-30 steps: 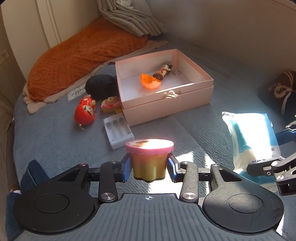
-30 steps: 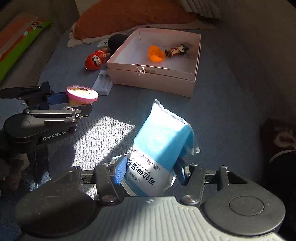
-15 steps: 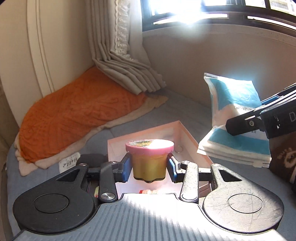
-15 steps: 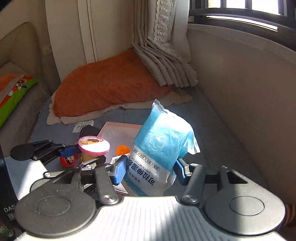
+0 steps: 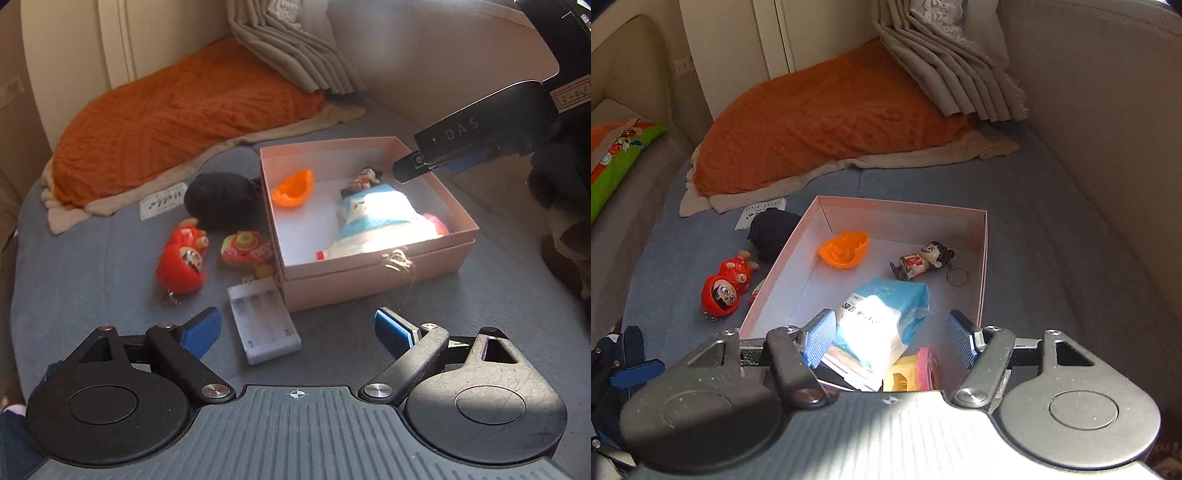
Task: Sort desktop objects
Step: 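Carry cup toy and wipe pack into the pink box and open both tools, then grasp the red daruma doll with the left tool while the right tool reaches the white charger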
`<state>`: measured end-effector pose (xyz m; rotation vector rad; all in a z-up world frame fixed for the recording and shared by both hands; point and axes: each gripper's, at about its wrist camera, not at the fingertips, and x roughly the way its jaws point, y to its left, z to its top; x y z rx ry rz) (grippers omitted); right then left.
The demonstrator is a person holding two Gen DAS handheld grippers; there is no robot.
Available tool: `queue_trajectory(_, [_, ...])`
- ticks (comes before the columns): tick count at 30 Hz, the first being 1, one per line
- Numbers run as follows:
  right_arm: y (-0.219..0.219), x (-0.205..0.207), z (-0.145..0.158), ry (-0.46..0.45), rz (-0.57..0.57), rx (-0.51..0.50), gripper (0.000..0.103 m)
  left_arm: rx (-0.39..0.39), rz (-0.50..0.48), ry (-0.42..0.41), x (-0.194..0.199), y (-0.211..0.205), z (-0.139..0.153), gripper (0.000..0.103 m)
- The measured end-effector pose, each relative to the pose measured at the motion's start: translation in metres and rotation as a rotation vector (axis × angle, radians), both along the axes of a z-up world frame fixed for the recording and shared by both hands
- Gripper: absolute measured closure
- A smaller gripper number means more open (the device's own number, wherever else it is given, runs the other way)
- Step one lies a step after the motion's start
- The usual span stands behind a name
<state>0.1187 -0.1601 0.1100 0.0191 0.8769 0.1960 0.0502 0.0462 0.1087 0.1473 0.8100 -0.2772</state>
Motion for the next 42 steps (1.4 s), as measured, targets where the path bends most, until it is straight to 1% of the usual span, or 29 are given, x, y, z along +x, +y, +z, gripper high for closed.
queue_trajectory(2, [0.006, -0.018, -0.004, -0.011, 0.031, -0.029, 0.036, 0.015, 0.024, 0.004, -0.013, 0.015, -0.005, 0.008])
queue_trajectory(3, [0.013, -0.030, -0.009, -0.022, 0.067, -0.048, 0.036, 0.024, 0.039, 0.015, -0.016, 0.020, -0.008, 0.008])
queue_trajectory(5, [0.026, -0.046, -0.019, -0.022, 0.119, -0.078, 0.036, 0.036, 0.091, 0.029, -0.019, 0.033, -0.013, 0.008])
queue_trajectory(6, [0.038, -0.055, -0.028, -0.007, 0.147, -0.079, 0.036, 0.031, 0.128, 0.035, -0.018, 0.039, -0.013, 0.008])
queue_trajectory(8, [0.055, -0.064, -0.042, 0.032, 0.174, -0.051, 0.036, -0.017, 0.219, 0.044, -0.011, 0.056, -0.008, 0.007])
queue_trajectory(9, [0.066, -0.066, -0.049, 0.050, 0.181, -0.025, 0.036, -0.039, 0.260, 0.033, -0.010, 0.064, -0.003, 0.006])
queue_trajectory(10, [0.074, -0.067, -0.054, 0.055, 0.183, -0.006, 0.036, -0.037, 0.291, 0.013, -0.007, 0.072, 0.001, 0.005])
queue_trajectory(11, [0.088, -0.067, -0.060, 0.051, 0.184, 0.016, 0.036, -0.020, 0.308, -0.002, -0.003, 0.076, 0.005, 0.004])
queue_trajectory(13, [0.112, -0.064, -0.069, 0.037, 0.187, 0.023, 0.035, 0.002, 0.314, -0.012, 0.001, 0.082, 0.008, 0.003])
queue_trajectory(15, [0.138, -0.057, -0.079, 0.038, 0.193, -0.001, 0.034, 0.008, 0.313, -0.011, 0.004, 0.086, 0.009, 0.003])
queue_trajectory(18, [0.165, -0.044, -0.092, 0.042, 0.170, -0.068, 0.034, -0.020, 0.316, 0.002, 0.004, 0.088, 0.007, 0.003])
queue_trajectory(19, [0.167, -0.040, -0.096, 0.048, 0.162, -0.062, 0.042, -0.022, 0.321, 0.000, 0.003, 0.088, 0.006, 0.003])
queue_trajectory(20, [0.167, -0.036, -0.096, 0.056, 0.153, -0.062, 0.050, -0.015, 0.341, 0.000, 0.004, 0.089, 0.005, 0.003])
queue_trajectory(21, [0.164, -0.036, -0.097, 0.074, 0.160, -0.063, 0.054, -0.026, 0.342, 0.005, 0.004, 0.090, 0.005, 0.003])
queue_trajectory(23, [0.156, -0.045, -0.092, 0.071, 0.202, -0.066, 0.055, -0.044, 0.334, 0.012, 0.004, 0.091, 0.005, 0.003])
queue_trajectory(25, [0.145, -0.067, -0.088, 0.076, 0.265, -0.092, 0.055, -0.034, 0.328, 0.009, 0.005, 0.087, 0.004, 0.003])
queue_trajectory(28, [0.121, -0.105, -0.083, 0.140, 0.374, -0.101, 0.055, 0.002, 0.297, 0.004, 0.003, 0.077, 0.002, 0.003])
queue_trajectory(29, [0.114, -0.116, -0.082, 0.149, 0.408, -0.115, 0.055, 0.015, 0.281, 0.004, 0.003, 0.072, 0.001, 0.003])
queue_trajectory(31, [0.099, -0.139, -0.082, 0.136, 0.453, -0.184, 0.056, 0.030, 0.253, 0.010, 0.004, 0.064, -0.001, 0.003])
queue_trajectory(32, [0.092, -0.148, -0.083, 0.116, 0.451, -0.225, 0.054, 0.030, 0.238, 0.017, 0.005, 0.060, -0.003, 0.003])
queue_trajectory(34, [0.077, -0.159, -0.085, 0.079, 0.406, -0.298, 0.043, 0.026, 0.234, 0.015, 0.008, 0.055, -0.005, 0.003])
queue_trajectory(36, [0.066, -0.161, -0.084, 0.076, 0.364, -0.294, 0.039, 0.037, 0.239, -0.009, 0.015, 0.050, -0.007, 0.003])
queue_trajectory(39, [0.058, -0.160, -0.080, 0.077, 0.331, -0.261, 0.038, 0.123, 0.244, -0.076, 0.036, 0.041, -0.012, 0.005])
queue_trajectory(40, [0.059, -0.160, -0.077, 0.064, 0.336, -0.262, 0.035, 0.174, 0.239, -0.097, 0.051, 0.036, -0.016, 0.005])
queue_trajectory(42, [0.061, -0.162, -0.072, 0.040, 0.347, -0.264, 0.030, 0.229, 0.240, -0.108, 0.076, 0.030, -0.024, 0.005])
